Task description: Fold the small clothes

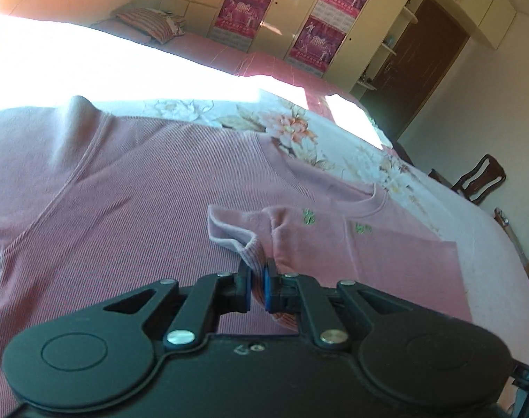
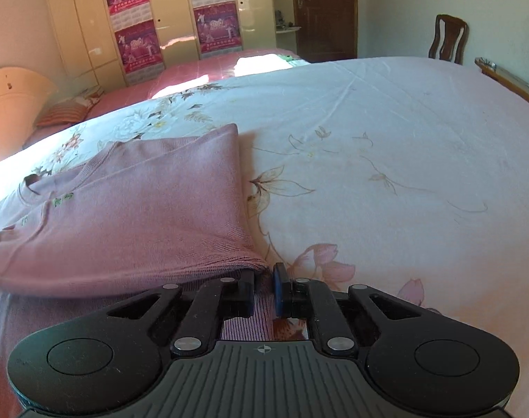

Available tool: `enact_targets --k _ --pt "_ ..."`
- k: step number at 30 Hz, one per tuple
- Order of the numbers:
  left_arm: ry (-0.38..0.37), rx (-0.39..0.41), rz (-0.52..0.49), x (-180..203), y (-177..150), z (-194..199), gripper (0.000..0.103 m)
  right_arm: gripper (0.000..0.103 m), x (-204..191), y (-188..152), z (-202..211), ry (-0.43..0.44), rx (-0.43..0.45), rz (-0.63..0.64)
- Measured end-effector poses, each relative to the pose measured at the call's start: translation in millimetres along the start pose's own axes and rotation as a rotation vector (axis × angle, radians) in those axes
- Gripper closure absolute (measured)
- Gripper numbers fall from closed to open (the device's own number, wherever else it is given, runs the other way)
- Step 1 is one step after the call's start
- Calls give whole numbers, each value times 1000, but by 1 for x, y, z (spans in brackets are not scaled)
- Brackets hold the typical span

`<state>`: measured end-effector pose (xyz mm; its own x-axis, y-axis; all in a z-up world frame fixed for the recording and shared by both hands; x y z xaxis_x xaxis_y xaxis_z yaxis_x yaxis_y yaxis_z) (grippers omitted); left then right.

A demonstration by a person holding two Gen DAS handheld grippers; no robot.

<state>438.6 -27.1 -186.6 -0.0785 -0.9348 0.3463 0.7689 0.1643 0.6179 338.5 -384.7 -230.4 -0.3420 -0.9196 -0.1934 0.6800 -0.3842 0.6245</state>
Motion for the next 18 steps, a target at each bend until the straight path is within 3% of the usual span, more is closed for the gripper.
enact_targets --k 2,3,4,7,9,10,11,13,18 --pt "25 -42 -26 -2 -8 -8 95 93 -2 -1 3 1 -13 30" --pt "39 -31 -37 -2 -7 -7 91 93 -2 0 7 11 -22 42" --pt "64 -21 -47 -2 -6 -3 80 93 -1 0 11 16 -30 50" --pt "110 42 -33 -11 1 20 71 92 3 -4 36 44 -12 54" --pt "107 82 -35 -12 7 35 70 87 3 0 48 45 27 74" --pt "98 88 -46 -9 10 37 68 79 3 5 48 46 36 76" --pt "81 87 -63 -3 14 35 66 62 3 11 45 53 39 71" --pt "55 82 -84 9 18 29 65 49 0 27 31 64 52 56" --pt "16 31 -151 39 16 -7 65 49 -14 67 -27 102 15 29"
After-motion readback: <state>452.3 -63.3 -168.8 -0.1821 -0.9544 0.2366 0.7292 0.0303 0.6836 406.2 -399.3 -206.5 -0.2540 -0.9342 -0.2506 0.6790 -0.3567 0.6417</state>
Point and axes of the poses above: each gripper's, at about its wrist camera, not at the fingertips, and z roughly against the way its jaws point, x to its right, y to its top, the point moved 2 cm from there along -z, roughly the way its jaws point
